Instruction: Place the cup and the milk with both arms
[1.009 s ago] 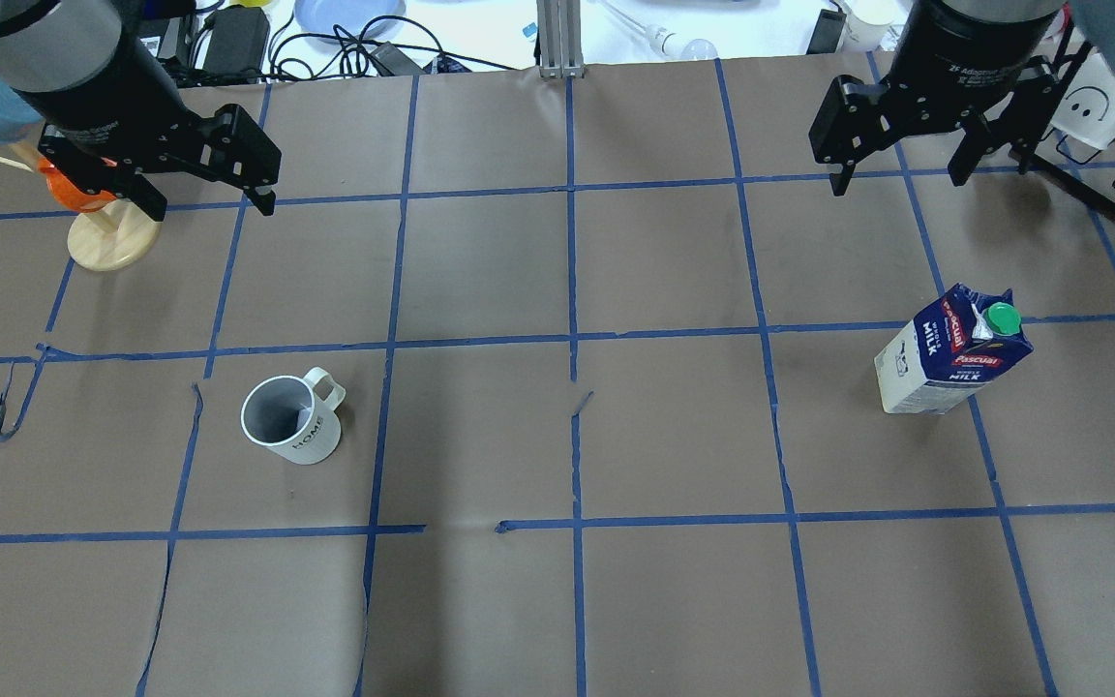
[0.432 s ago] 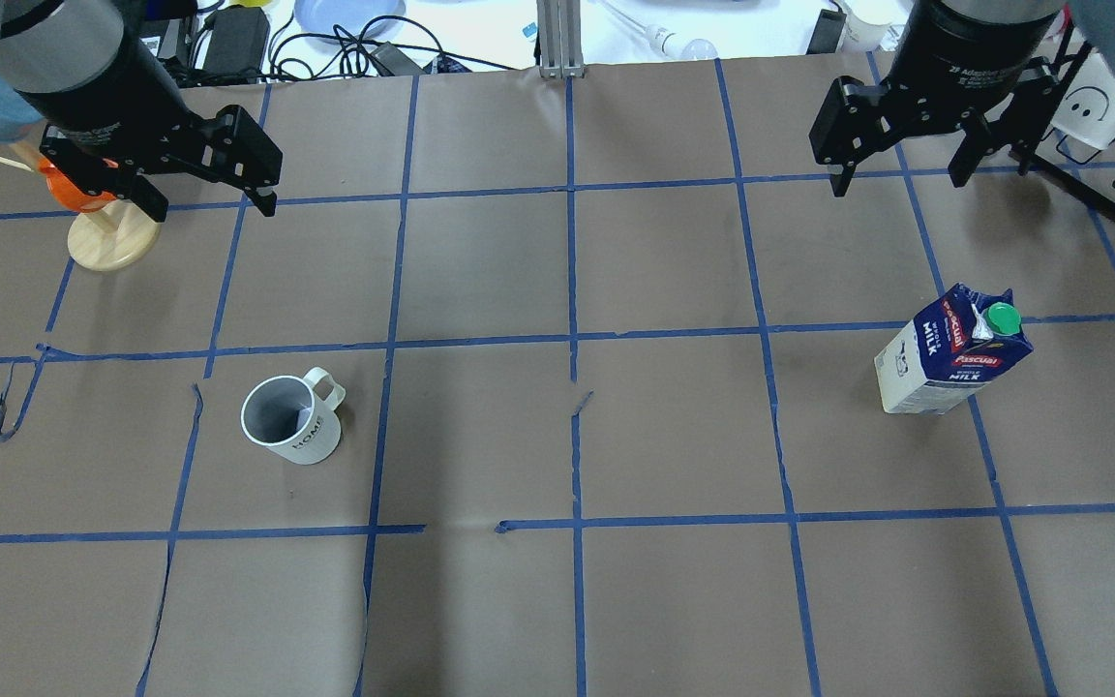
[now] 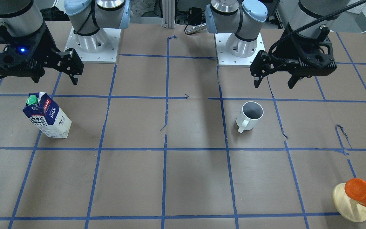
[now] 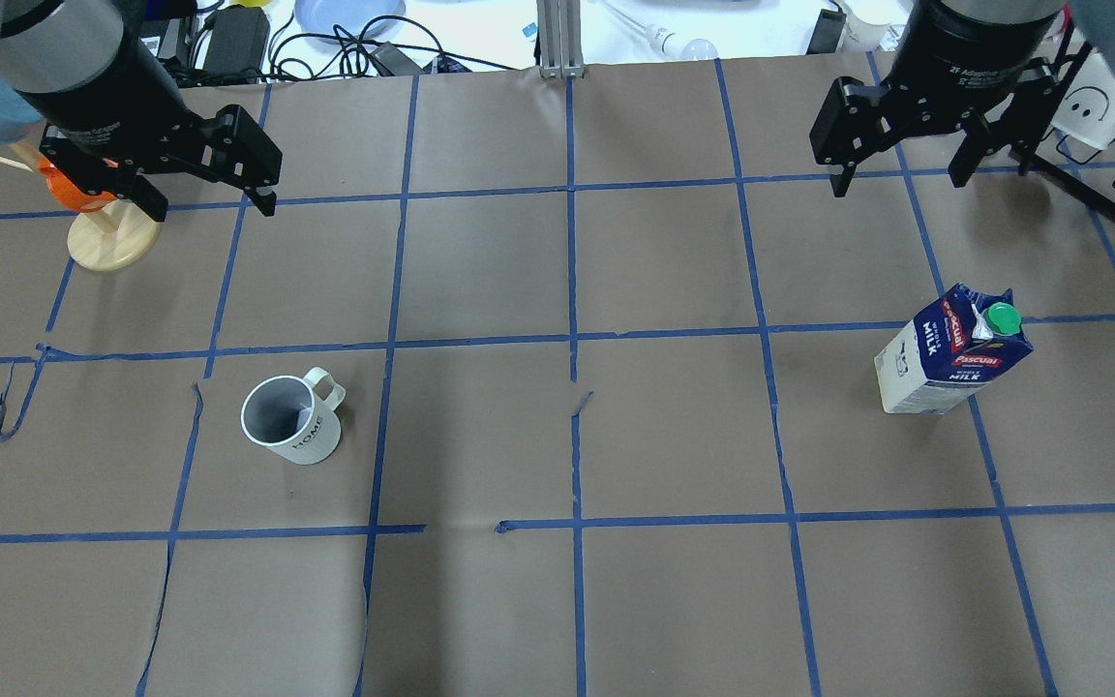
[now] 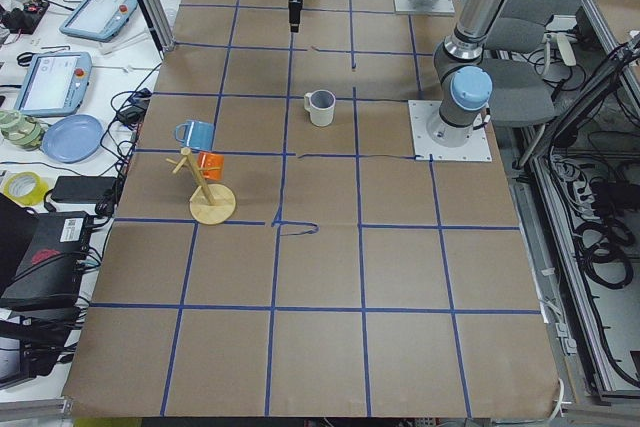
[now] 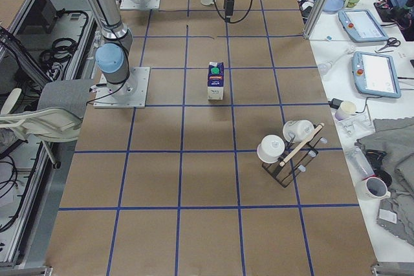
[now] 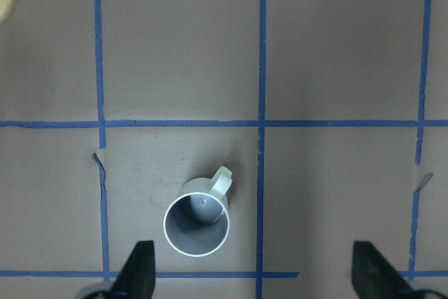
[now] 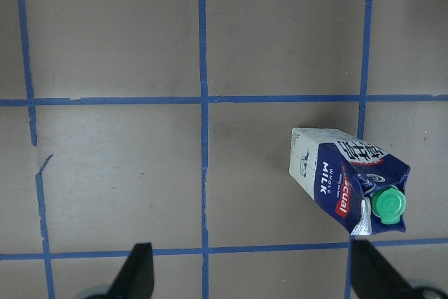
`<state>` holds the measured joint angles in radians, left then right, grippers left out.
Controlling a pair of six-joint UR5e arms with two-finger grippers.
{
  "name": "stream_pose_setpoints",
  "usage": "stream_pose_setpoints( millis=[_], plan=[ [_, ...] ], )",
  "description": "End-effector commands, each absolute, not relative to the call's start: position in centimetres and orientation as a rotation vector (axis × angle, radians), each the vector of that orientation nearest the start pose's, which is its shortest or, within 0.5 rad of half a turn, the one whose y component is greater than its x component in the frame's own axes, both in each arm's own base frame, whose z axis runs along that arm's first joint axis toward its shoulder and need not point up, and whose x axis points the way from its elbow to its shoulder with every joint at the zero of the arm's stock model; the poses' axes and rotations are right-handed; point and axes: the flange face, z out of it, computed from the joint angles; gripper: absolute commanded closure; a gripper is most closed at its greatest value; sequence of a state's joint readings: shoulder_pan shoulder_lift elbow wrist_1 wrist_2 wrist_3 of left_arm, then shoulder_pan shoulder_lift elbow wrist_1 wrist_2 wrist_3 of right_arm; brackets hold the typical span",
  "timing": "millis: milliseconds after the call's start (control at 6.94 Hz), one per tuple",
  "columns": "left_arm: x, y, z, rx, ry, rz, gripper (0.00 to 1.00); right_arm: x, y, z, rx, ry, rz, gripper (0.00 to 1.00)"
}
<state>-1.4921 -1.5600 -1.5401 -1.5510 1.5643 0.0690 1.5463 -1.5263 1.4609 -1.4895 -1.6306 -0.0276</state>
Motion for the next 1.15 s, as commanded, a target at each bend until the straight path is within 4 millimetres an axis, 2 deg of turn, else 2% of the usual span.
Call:
stream_pose_setpoints(
  millis=[0, 288, 432, 577, 721, 865, 1009],
  plan=[
    [-9.5, -50.2, 51.0, -0.016, 3.145, -0.095, 0.0, 11.4, -51.1, 51.1, -0.003, 3.201, 0.03, 0.0],
    [-9.5, -50.2, 51.0, -0.014, 3.142, -0.094, 0.0, 11.4, -51.1, 51.1, -0.003, 3.201, 0.03, 0.0],
    [-9.9, -49.8, 50.1, -0.002, 3.143, -0.054, 0.0, 11.4, -51.1, 51.1, -0.003, 3.201, 0.03, 0.0],
    [-9.3, -49.3, 49.0, -0.012, 3.142, -0.027, 0.0, 11.4, -51.1, 51.1, -0.003, 3.201, 0.032, 0.0],
    [-9.2, -48.7, 49.3, -0.017, 3.138, -0.031, 0.0, 11.4, -51.1, 51.1, -0.006, 3.201, 0.032, 0.0],
    [-6.8, -50.0, 47.4, -0.061, 3.1, 0.035, 0.0, 11.4, -51.1, 51.1, -0.006, 3.201, 0.032, 0.0],
    [-4.6, -50.4, 43.5, -0.088, 3.111, 0.137, 0.0, 11.4, -51.1, 51.1, -0.006, 3.201, 0.032, 0.0]
  ],
)
